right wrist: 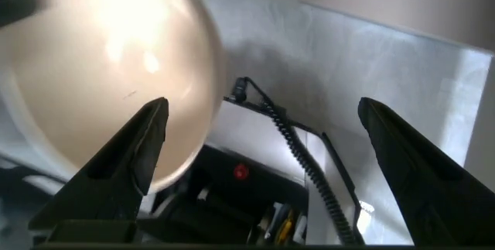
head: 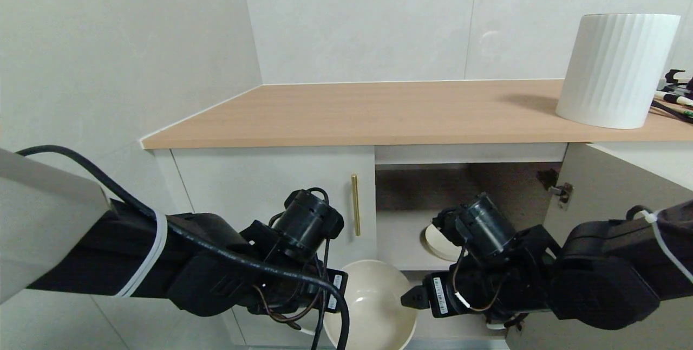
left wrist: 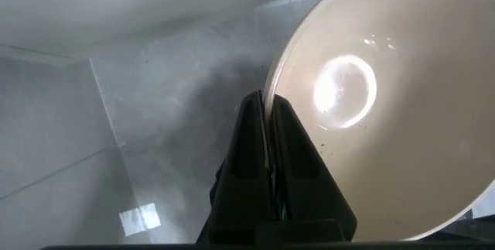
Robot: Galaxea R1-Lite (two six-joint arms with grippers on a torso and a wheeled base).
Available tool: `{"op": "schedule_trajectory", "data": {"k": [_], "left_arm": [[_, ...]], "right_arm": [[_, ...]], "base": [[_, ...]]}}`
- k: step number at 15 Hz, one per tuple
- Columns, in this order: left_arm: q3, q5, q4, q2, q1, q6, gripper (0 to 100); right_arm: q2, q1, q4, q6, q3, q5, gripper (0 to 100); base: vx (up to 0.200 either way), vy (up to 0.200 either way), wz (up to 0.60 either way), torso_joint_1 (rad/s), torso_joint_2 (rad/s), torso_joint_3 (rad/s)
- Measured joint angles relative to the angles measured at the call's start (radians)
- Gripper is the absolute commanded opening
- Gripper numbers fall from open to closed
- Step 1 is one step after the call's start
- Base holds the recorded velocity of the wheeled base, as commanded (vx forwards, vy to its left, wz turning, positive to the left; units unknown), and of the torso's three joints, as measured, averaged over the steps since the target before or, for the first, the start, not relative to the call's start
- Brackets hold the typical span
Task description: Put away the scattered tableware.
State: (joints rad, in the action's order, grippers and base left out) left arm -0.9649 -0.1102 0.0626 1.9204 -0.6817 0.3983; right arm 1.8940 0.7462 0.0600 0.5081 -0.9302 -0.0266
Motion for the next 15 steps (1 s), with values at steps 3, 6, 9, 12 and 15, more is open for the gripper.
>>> {"op": "schedule_trajectory", "data": {"k": [3, 6, 9, 12, 15], "left_arm": [[0.001, 0.000, 0.000, -0.008, -0.005, 0.000, 0], [0.002, 0.000, 0.000, -0.011, -0.007, 0.000, 0], [0.001, 0.007, -0.006, -0.008, -0.009, 0.001, 0], [0.001, 0.008, -0.006, -0.006, -0.008, 0.001, 0], [0.001, 0.005, -0.004, -0.006, -0.007, 0.002, 0]], "right_arm": [[0.038, 0.001, 0.011, 0.001, -0.008, -0.008, 100], [0.058, 0.000, 0.012, 0.004, -0.014, -0.007, 0], [0.061, 0.003, 0.020, 0.004, -0.015, -0.001, 0], [0.062, 0.004, 0.019, 0.004, -0.014, -0.002, 0], [0.063, 0.004, 0.016, 0.003, -0.013, -0.006, 0]], "base": [[0.000, 0.000, 0.00, 0.000, 0.00, 0.000], [0.000, 0.000, 0.00, 0.000, 0.00, 0.000], [0.000, 0.000, 0.00, 0.000, 0.00, 0.000], [0.000, 0.000, 0.00, 0.000, 0.00, 0.000], [0.000, 0.000, 0.00, 0.000, 0.00, 0.000]]}}
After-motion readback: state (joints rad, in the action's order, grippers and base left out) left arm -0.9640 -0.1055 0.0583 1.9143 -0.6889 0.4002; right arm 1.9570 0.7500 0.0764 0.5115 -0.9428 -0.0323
